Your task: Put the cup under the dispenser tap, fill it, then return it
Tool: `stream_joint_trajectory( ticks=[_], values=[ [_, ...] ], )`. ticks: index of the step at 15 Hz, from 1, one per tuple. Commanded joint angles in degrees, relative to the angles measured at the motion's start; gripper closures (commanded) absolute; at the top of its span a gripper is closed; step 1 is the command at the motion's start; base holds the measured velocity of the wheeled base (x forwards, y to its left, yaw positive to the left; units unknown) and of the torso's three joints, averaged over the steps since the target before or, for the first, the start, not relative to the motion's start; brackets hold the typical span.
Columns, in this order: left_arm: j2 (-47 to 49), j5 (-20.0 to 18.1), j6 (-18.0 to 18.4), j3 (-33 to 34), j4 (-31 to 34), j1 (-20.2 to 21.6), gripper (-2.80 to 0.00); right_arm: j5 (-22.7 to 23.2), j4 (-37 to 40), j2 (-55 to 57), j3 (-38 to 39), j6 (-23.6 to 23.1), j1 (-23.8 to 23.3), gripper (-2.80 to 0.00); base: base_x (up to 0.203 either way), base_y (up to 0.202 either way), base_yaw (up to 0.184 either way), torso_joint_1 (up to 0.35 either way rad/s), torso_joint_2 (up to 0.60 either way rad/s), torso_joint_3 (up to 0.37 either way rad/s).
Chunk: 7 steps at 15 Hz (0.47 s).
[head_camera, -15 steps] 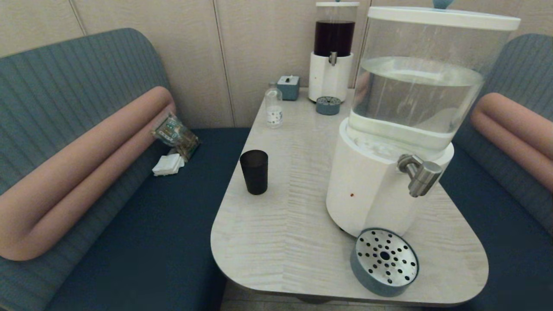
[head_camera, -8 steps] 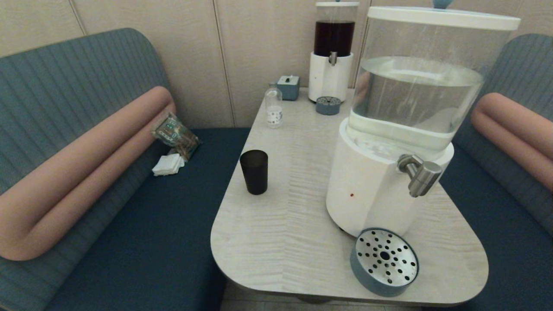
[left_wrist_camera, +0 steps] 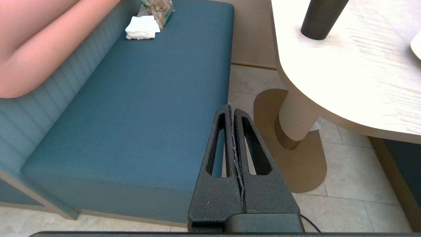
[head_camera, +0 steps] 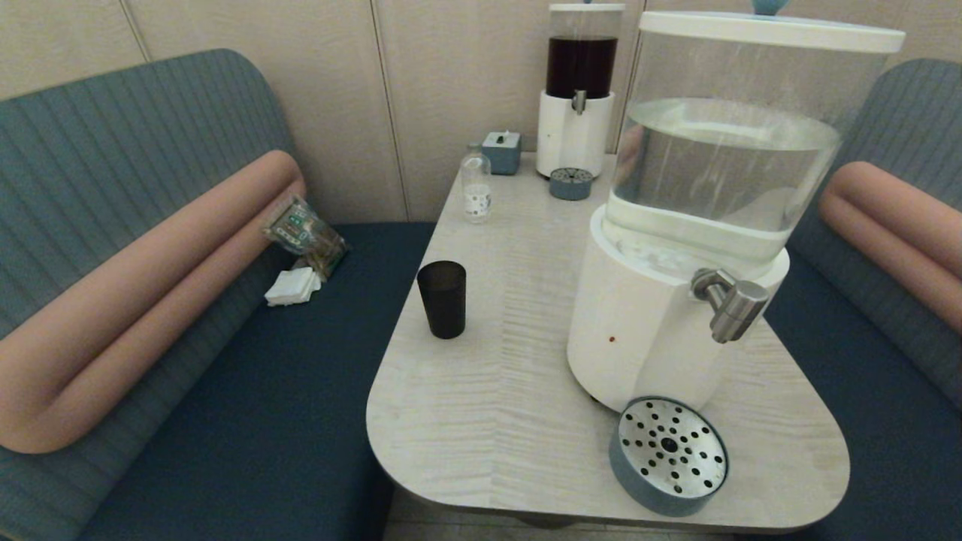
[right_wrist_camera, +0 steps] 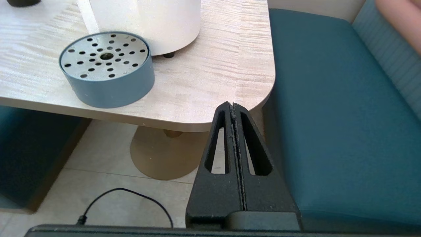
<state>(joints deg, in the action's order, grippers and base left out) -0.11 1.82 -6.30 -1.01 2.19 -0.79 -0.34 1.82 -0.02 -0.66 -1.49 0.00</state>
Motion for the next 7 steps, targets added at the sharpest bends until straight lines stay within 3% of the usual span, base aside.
stream_joint_trajectory(
  ticks=[1, 7],
  values=[
    [0.02, 0.03, -0.03, -0.04, 0.0, 0.0, 0.0, -0.1, 0.03, 0.11, -0.04, 0.08, 0.0, 0.0, 0.0, 0.0, 0.0, 0.0, 0.0, 0.0],
    [0.02, 0.03, -0.12, -0.04, 0.0, 0.0, 0.0, -0.1, 0.03, 0.11, -0.04, 1.05, 0.0, 0.0, 0.0, 0.0, 0.0, 0.0, 0.0, 0.0]
  ],
)
